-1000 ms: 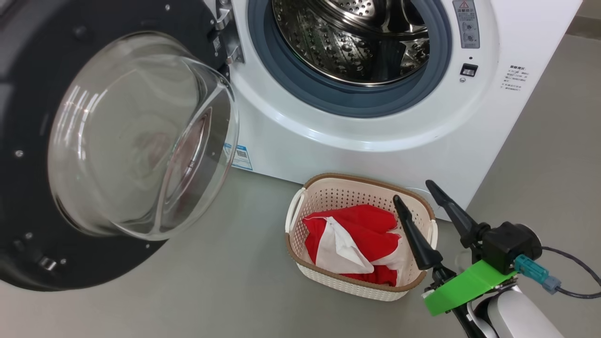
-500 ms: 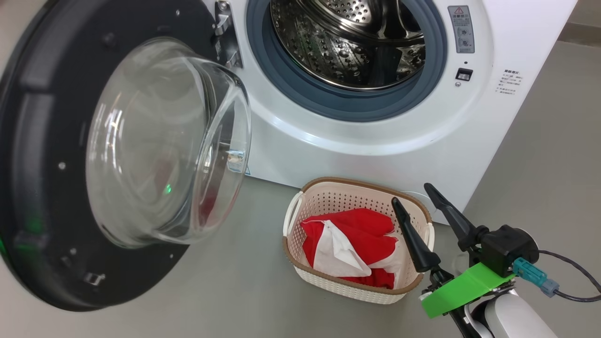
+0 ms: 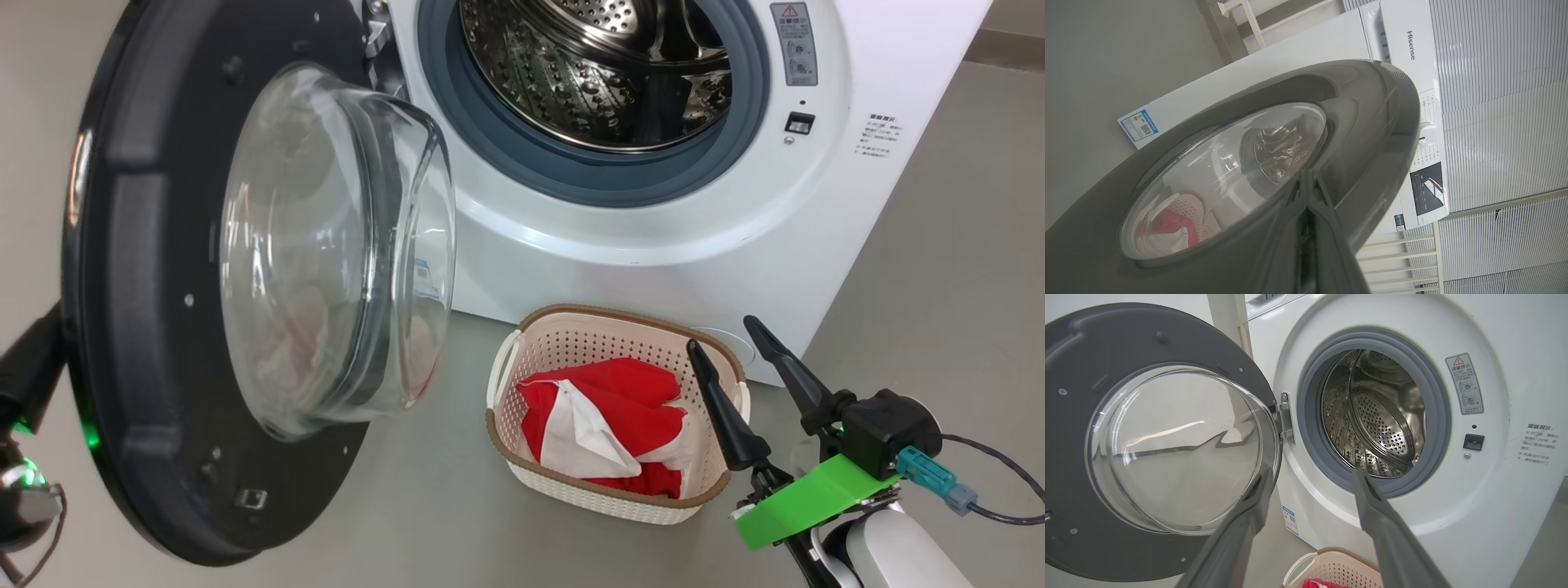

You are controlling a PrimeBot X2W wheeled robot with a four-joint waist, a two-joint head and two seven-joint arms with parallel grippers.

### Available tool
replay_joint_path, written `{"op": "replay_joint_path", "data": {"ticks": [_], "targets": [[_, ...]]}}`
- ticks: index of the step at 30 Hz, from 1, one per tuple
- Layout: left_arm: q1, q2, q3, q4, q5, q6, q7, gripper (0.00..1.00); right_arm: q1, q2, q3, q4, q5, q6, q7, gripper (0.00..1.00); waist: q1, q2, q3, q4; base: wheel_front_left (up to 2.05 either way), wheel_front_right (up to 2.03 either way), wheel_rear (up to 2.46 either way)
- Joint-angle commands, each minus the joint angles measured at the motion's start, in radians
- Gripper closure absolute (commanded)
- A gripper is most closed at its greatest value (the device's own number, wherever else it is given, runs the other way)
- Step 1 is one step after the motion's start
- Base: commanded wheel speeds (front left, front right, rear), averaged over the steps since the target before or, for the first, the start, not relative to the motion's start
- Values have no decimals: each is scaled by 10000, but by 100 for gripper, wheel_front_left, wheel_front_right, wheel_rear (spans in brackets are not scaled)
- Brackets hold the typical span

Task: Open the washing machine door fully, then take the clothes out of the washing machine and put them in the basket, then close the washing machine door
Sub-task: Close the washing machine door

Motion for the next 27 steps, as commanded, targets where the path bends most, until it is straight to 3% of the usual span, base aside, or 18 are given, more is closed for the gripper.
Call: {"op": "replay_joint_path", "data": {"ticks": [1, 10, 17, 27], "targets": [[98, 219, 30, -421, -138, 56, 74, 100, -24, 54, 166, -247, -87, 63, -65, 0, 0, 0, -1, -21, 0, 0, 0], [1123, 153, -1050, -1651, -1158, 556, -756, 100, -55, 69, 150, -248, -132, 63, -65, 0, 0, 0, 21, -190, 0, 0, 0], [2113, 150, -2114, -2262, -1840, 646, -2235, 100, -62, 102, 181, -198, -138, 63, -65, 0, 0, 0, 16, -540, 0, 0, 0], [2950, 149, -3091, -3100, -2986, 797, -3560, 100, -4, 140, 119, -164, -111, 63, -65, 0, 0, 0, -161, -1040, 0, 0, 0]]}}
